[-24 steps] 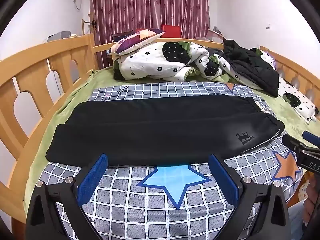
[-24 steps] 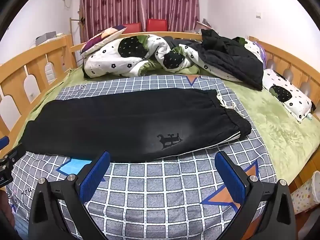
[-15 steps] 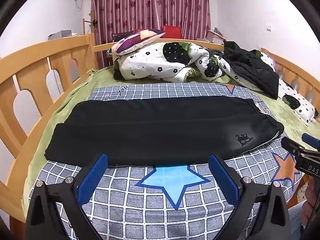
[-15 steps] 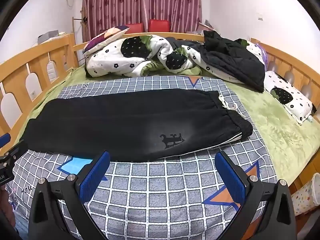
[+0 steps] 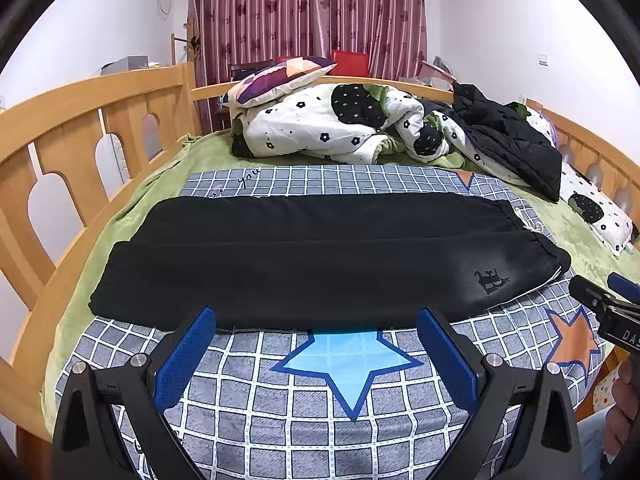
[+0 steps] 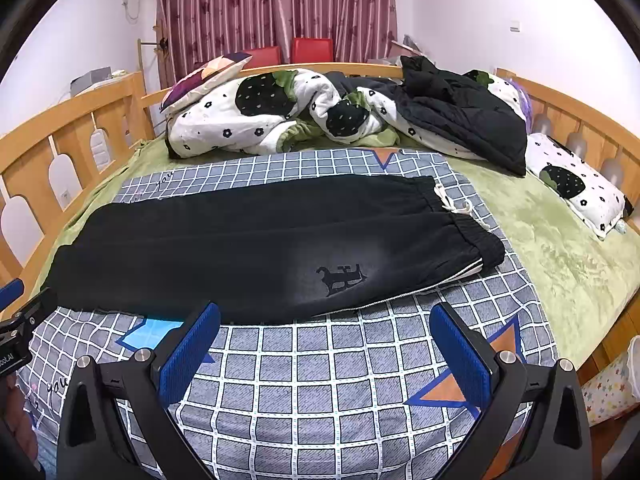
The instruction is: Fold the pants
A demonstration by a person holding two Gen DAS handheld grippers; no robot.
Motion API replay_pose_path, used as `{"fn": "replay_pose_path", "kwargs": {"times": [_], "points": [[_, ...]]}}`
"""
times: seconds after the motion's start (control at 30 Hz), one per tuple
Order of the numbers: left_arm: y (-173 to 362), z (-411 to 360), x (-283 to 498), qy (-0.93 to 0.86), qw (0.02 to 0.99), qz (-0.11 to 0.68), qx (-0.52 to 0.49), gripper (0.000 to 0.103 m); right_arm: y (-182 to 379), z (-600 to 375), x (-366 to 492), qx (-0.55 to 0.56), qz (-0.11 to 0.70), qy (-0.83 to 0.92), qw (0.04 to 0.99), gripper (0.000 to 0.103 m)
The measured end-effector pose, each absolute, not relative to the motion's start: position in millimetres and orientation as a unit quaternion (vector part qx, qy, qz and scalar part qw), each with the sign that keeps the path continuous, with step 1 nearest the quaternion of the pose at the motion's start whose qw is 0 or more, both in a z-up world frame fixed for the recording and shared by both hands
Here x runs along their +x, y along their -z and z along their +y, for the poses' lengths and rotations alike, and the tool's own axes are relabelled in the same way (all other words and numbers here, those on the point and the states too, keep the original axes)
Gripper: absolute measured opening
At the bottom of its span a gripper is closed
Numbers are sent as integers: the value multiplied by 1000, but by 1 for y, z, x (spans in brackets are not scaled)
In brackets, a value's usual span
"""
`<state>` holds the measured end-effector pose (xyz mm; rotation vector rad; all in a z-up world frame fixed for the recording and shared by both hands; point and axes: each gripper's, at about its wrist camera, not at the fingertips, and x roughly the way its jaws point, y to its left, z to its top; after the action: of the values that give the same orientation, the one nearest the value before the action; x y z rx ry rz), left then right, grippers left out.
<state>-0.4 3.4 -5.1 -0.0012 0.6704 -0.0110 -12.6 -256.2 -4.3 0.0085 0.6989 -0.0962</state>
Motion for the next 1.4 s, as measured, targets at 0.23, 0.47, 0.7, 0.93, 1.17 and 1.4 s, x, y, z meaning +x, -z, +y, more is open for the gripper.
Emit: {"fn": "replay_pose_path", "kwargs": {"times": [0.23, 0.47, 0.7, 0.93, 1.17, 1.4], "points": [[5, 3, 0, 4, 944, 330, -1, 102, 4, -257, -13, 4, 344, 47, 938, 103], [6, 2, 0, 5, 944, 329, 1, 102, 3, -254, -13, -3, 342, 47, 939, 103], [7, -1, -1, 4, 944, 329, 0, 102, 4, -254, -12, -2, 340, 47, 939, 103], [7, 0, 0, 4, 944, 330, 2, 102, 4, -254, -13, -2, 339, 47, 940, 103], [9, 0, -2, 4, 943, 332, -1, 102, 3, -255, -13, -2, 339, 48, 940, 103], [11, -1, -2, 5, 943, 332, -2, 102, 2, -256, -13, -2, 338, 48, 940, 103]]}}
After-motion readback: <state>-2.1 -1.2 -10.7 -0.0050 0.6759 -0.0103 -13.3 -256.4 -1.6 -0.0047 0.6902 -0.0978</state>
